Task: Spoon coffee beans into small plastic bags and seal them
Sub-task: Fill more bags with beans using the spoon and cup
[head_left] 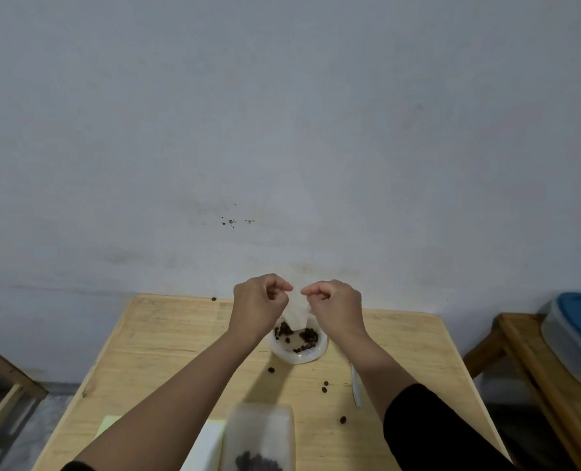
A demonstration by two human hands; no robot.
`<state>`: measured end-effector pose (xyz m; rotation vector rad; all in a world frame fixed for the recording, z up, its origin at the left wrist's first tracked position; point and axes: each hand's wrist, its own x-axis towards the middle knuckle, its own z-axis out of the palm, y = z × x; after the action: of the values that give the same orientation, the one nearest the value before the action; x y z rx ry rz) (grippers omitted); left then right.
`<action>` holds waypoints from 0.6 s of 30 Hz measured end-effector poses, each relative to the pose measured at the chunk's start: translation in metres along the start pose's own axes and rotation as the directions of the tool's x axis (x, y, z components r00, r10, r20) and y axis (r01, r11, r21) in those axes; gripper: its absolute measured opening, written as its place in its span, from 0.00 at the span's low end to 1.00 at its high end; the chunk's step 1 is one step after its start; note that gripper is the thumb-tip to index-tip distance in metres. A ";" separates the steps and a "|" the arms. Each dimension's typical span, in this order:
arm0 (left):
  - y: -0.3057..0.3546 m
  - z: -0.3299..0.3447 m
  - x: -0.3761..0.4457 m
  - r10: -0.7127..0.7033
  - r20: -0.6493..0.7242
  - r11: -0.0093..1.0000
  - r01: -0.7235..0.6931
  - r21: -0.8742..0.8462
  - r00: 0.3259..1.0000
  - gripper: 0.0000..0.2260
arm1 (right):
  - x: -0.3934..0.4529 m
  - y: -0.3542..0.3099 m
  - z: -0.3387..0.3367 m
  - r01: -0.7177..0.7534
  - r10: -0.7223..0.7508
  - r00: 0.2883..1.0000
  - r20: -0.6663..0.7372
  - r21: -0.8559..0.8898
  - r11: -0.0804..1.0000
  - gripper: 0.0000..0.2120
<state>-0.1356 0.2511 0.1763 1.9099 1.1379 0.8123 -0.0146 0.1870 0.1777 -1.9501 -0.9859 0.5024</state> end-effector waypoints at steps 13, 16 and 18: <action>-0.031 -0.008 -0.011 0.183 0.190 0.963 -0.137 -0.233 0.965 0.27 | -0.010 -0.007 0.012 0.103 -0.098 0.991 0.089 -0.046 0.994 0.14; -0.039 -0.007 -0.013 0.194 0.277 0.974 -0.150 -0.172 0.941 0.36 | -0.012 -0.006 0.014 0.098 -0.091 0.992 0.090 -0.071 0.993 0.13; -0.043 -0.007 -0.012 0.189 0.316 0.980 -0.157 -0.123 0.930 0.42 | -0.013 -0.005 0.015 0.100 -0.090 0.991 0.099 -0.098 0.990 0.12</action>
<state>-0.1645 0.2558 0.1412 1.9929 0.7240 0.5993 -0.0346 0.1860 0.1737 -1.9738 -1.1801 0.5021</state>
